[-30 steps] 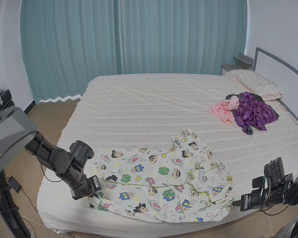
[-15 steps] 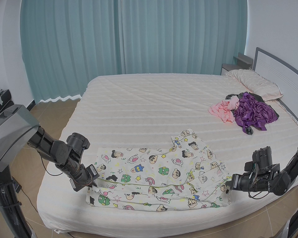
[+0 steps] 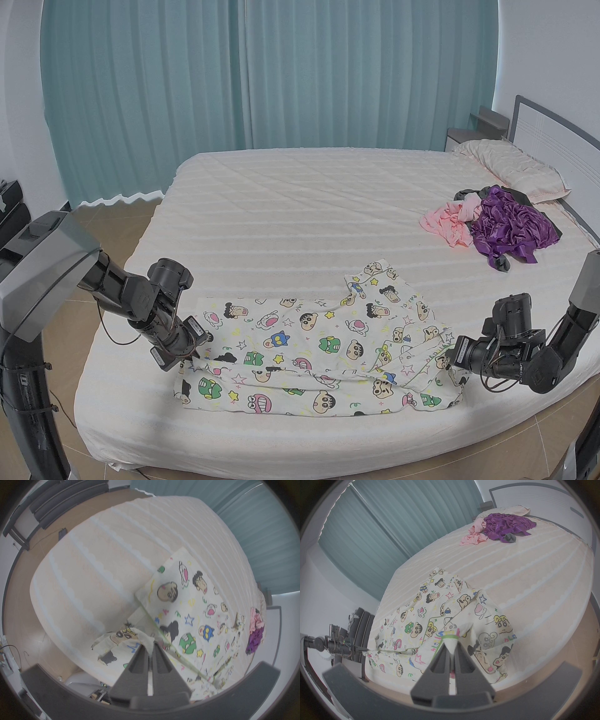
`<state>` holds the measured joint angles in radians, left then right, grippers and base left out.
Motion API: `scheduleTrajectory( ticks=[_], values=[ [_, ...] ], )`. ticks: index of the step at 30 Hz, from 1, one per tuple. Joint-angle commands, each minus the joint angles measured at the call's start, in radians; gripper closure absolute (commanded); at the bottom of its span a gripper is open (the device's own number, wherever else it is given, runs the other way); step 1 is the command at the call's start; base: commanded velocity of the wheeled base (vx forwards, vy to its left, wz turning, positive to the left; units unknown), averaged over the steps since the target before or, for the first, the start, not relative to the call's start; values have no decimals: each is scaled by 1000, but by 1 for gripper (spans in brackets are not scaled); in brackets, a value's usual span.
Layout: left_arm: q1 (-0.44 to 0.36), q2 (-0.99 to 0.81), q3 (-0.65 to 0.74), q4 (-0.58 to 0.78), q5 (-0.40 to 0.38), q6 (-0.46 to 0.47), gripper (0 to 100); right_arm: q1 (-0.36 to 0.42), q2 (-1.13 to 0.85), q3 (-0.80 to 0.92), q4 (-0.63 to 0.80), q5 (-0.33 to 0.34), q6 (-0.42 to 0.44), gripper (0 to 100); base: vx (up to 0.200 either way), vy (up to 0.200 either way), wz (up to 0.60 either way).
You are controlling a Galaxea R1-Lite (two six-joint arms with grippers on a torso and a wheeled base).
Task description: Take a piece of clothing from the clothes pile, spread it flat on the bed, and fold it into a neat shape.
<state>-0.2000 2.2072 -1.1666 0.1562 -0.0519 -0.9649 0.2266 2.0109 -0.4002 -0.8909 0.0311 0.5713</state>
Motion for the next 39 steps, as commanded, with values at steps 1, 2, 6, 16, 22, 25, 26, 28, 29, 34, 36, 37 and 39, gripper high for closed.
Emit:
scheduleTrajectory(
  ticks=[1,2,6,16,22,25,26,28,29,34,36,37,39],
  values=[
    [-1,60,-56,-1,40,-14,100,0,55,-32,-14,-13,25,100,0,0,0],
    [-1,69,-67,-1,47,-14,100,4,69,-48,-31,-36,59,100,0,0,0],
    [-4,77,-73,0,49,-18,100,5,97,-60,-65,-53,87,100,0,0,0],
    [-6,104,-120,9,76,-21,0,5,149,-89,-103,-53,148,0,0,0,0],
    [30,92,-111,8,60,-63,0,-15,143,-69,-125,-53,185,0,0,0,0],
    [99,20,-56,3,-59,-64,0,-23,98,-46,-125,-62,274,0,0,0,0],
    [120,-15,-24,0,-118,-64,0,-24,83,-40,-123,-65,306,0,0,0,0],
    [152,-87,36,-1,-221,-64,0,-21,60,-34,-120,-68,363,0,0,0,0],
    [156,-96,45,-1,-235,-64,0,-21,57,-34,-117,-68,371,0,0,0,0],
    [186,-202,243,-176,-425,-61,0,40,60,-3,-88,-77,427,0,0,0,0],
    [183,-215,312,-287,-424,-61,0,68,103,3,-88,-85,453,0,0,0,0],
    [180,-215,338,-334,-417,-61,0,79,131,1,-92,-86,467,0,0,0,0],
    [175,-212,361,-380,-402,-64,0,82,169,-8,-103,-86,481,0,0,0,0]
  ],
)
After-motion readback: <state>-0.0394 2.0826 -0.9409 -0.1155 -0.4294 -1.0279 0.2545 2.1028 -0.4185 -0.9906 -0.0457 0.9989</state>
